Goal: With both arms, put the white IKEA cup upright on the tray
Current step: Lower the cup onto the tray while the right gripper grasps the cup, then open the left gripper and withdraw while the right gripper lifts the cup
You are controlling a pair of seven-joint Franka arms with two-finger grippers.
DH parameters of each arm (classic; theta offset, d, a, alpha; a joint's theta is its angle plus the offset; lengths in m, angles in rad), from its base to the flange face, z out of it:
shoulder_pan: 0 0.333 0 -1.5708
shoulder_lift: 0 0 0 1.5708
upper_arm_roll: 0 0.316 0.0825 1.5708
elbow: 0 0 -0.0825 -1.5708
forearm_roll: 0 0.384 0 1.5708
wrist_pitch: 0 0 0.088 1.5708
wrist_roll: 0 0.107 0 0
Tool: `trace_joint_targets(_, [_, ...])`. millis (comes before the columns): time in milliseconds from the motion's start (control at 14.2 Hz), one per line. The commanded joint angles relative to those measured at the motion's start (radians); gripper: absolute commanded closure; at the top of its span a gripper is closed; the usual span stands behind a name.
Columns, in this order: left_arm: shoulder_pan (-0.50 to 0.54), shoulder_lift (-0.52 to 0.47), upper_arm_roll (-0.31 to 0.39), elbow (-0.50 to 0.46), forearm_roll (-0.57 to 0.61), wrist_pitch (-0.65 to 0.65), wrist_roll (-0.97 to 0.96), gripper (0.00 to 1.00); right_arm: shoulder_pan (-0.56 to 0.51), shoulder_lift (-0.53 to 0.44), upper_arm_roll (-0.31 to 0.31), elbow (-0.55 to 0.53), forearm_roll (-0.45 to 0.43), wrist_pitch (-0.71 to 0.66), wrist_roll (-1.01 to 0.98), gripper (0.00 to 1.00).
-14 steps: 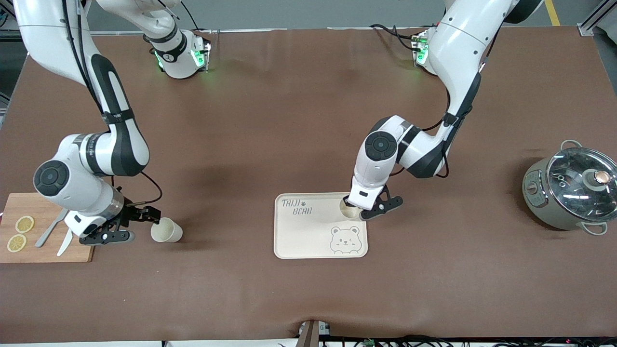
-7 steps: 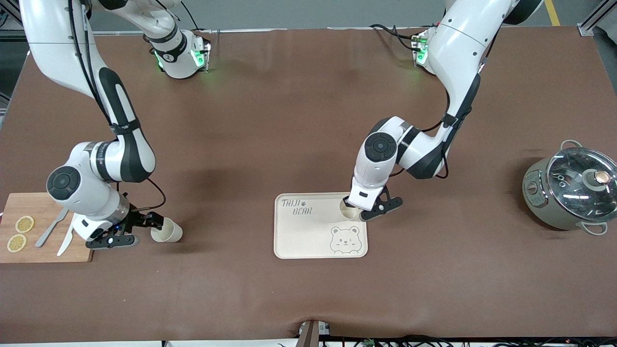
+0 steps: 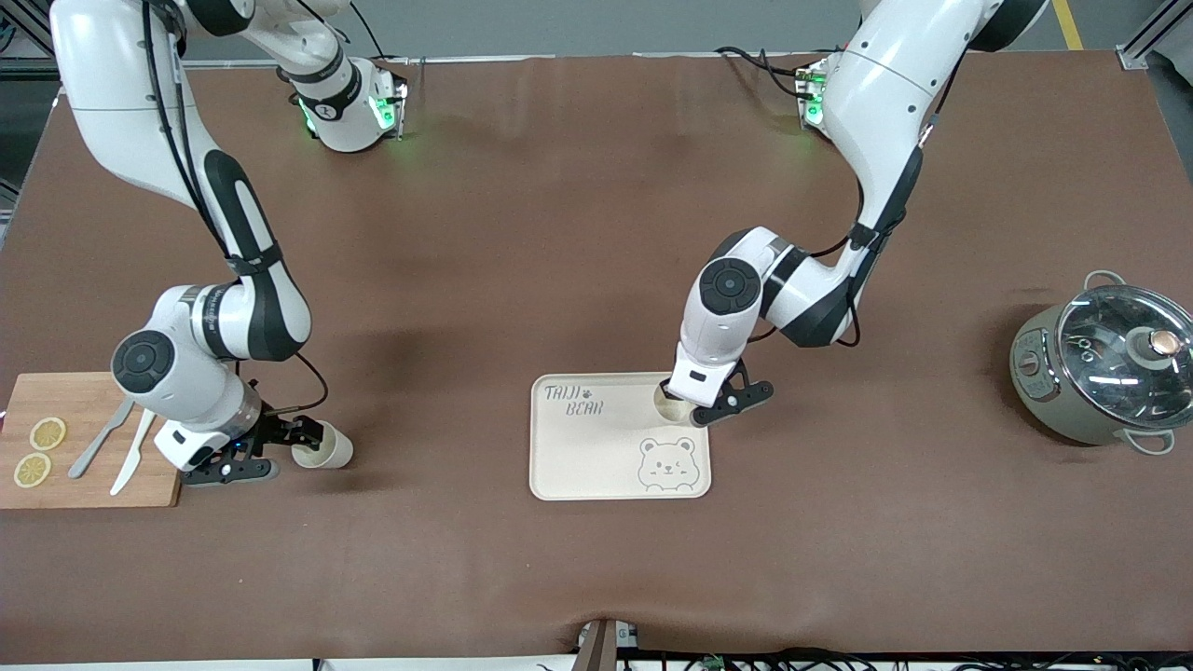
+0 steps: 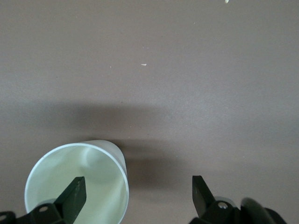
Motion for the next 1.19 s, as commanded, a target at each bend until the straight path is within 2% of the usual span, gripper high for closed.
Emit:
trace_joint_targets(0, [-0.013,0.013,0.012,0.025,0.031,-0.003,-0.03,1.0,0.0,0.016,0.005,0.006,0.008,0.02,-0.016,0.0])
trace_joint_targets(70, [-0.012,0.011,0.01,0.025,0.037,-0.003,-0.028,0.58,0.0,0.019,0.005,0.006,0.008,0.024,-0.016,0.0])
trace_joint_targets(140, [-0.015,0.014,0.012,0.024,0.044,-0.003,-0.027,0.01,0.0,0.022,0.005,0.006,0.008,0.027,-0.016,0.0])
trace_joint_targets(351, [-0.019,0.016,0.01,0.024,0.077,-0.003,-0.074,0.0,0.002,0.028,0.005,0.006,0.008,0.035,-0.014,0.0])
trace_joint_targets(632, [-0.019,-0.036,0.009,0.028,0.067,-0.021,-0.085,0.0,0.006,0.034,0.005,0.008,0.008,0.035,-0.014,0.0])
trace_joint_targets(772, [-0.015,-0.05,0.002,0.08,0.058,-0.088,-0.085,0.0,0.012,0.036,0.005,0.008,0.01,0.041,-0.014,0.0])
trace_joint_targets(982, [-0.001,-0.053,-0.005,0.197,0.048,-0.259,-0.076,0.0,0.023,0.045,0.005,0.008,0.01,0.052,-0.007,0.39])
trace_joint_targets(1123, [0.01,-0.087,-0.002,0.219,0.013,-0.31,-0.071,0.0,0.025,0.043,0.005,0.008,0.008,0.05,-0.005,0.63])
